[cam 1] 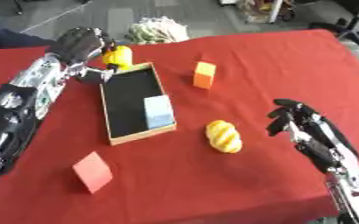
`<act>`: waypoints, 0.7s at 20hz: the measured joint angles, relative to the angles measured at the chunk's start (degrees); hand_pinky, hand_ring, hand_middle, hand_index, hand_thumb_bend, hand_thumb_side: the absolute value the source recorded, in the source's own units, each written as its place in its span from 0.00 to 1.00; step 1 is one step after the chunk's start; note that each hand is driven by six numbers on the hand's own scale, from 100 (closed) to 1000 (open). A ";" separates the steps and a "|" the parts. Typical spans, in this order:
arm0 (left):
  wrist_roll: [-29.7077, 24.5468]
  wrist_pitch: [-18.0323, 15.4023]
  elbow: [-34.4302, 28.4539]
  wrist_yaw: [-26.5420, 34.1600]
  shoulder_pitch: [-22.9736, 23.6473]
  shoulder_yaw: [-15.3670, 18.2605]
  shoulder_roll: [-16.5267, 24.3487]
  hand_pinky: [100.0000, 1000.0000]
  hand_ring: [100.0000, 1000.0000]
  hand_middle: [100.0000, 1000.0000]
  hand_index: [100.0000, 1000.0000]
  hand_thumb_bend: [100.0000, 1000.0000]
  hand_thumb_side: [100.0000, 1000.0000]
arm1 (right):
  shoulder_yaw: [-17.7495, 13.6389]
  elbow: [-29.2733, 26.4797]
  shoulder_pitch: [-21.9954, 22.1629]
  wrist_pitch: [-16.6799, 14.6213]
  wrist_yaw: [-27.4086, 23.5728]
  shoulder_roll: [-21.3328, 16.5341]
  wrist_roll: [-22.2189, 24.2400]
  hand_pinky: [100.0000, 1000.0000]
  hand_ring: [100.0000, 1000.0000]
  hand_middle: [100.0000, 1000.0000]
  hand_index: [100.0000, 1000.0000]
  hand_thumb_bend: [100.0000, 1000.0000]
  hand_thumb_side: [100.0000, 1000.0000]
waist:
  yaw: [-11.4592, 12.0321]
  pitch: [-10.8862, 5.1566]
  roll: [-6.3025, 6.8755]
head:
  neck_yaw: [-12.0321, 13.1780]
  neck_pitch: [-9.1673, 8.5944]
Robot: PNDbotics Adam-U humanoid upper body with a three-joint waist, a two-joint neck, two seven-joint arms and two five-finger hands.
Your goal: Pick up objects on the table and place them in the box.
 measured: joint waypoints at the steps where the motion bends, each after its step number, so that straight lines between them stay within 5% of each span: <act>1: -0.26 -0.44 -0.41 0.56 0.21 -0.44 0.00 0.56 0.42 0.39 0.61 0.06 0.14 | 0.00 0.00 -0.01 0.02 0.00 0.00 0.02 0.49 0.52 0.58 0.82 0.00 0.34 | 0.00 0.00 0.00 | 0.00 0.00; 6: -2.01 -2.07 -2.09 3.24 1.01 -2.43 0.00 0.58 0.43 0.41 0.63 0.01 0.14 | 0.00 0.00 -0.01 0.05 0.00 0.00 0.07 0.49 0.52 0.58 0.82 0.00 0.34 | 0.04 0.00 0.00 | 0.00 0.00; 14: -5.03 -2.79 -3.56 4.51 1.85 -4.12 -0.10 0.60 0.45 0.44 0.65 0.08 0.16 | 0.01 0.00 -0.02 0.04 0.00 0.00 0.10 0.49 0.52 0.58 0.82 0.00 0.34 | 0.04 0.00 0.00 | 0.01 0.00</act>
